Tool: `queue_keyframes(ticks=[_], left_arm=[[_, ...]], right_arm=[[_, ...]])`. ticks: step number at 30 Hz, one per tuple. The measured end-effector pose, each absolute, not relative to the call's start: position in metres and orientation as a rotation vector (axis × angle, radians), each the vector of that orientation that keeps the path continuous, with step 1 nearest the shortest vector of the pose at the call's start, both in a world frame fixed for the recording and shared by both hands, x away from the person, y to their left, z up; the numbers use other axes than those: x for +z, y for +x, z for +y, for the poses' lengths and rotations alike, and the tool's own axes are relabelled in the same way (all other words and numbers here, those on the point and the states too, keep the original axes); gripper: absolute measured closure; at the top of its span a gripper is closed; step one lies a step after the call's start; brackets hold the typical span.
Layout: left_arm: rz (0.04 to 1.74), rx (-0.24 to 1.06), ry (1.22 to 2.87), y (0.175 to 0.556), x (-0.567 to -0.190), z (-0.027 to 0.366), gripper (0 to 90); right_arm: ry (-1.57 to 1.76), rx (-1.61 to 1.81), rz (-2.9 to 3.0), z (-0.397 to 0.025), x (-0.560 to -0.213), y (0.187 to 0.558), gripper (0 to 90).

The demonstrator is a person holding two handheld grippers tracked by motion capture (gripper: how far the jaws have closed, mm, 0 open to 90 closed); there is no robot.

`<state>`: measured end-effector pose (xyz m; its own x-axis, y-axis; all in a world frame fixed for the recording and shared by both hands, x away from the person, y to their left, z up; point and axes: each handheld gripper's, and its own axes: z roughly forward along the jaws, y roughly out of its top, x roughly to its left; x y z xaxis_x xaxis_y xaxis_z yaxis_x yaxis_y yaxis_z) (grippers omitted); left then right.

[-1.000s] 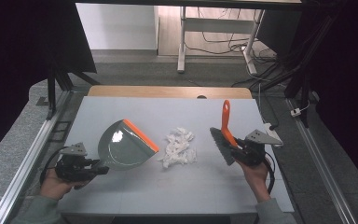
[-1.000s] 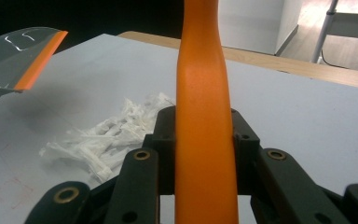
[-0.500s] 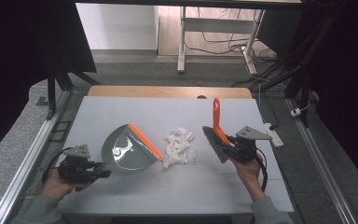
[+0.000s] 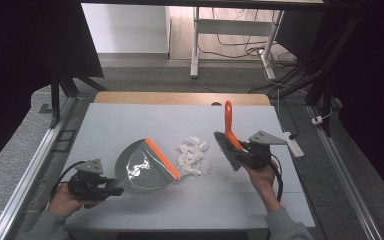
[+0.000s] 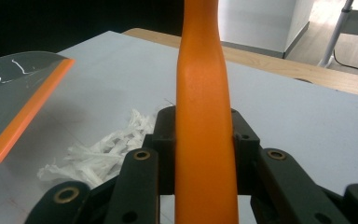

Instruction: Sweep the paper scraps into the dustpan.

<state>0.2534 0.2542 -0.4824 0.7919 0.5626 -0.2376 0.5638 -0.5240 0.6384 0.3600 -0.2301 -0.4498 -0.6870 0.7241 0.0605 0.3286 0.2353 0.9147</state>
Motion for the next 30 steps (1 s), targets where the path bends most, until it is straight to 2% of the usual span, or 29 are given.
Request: queue_keyframes(ticks=[30], left_arm=[[0.782,-0.069,2.281,0.254,-0.487,0.249,61.4]], right_arm=[[1.009,1.365,2.160,-0.207,-0.454,0.396,70.1]])
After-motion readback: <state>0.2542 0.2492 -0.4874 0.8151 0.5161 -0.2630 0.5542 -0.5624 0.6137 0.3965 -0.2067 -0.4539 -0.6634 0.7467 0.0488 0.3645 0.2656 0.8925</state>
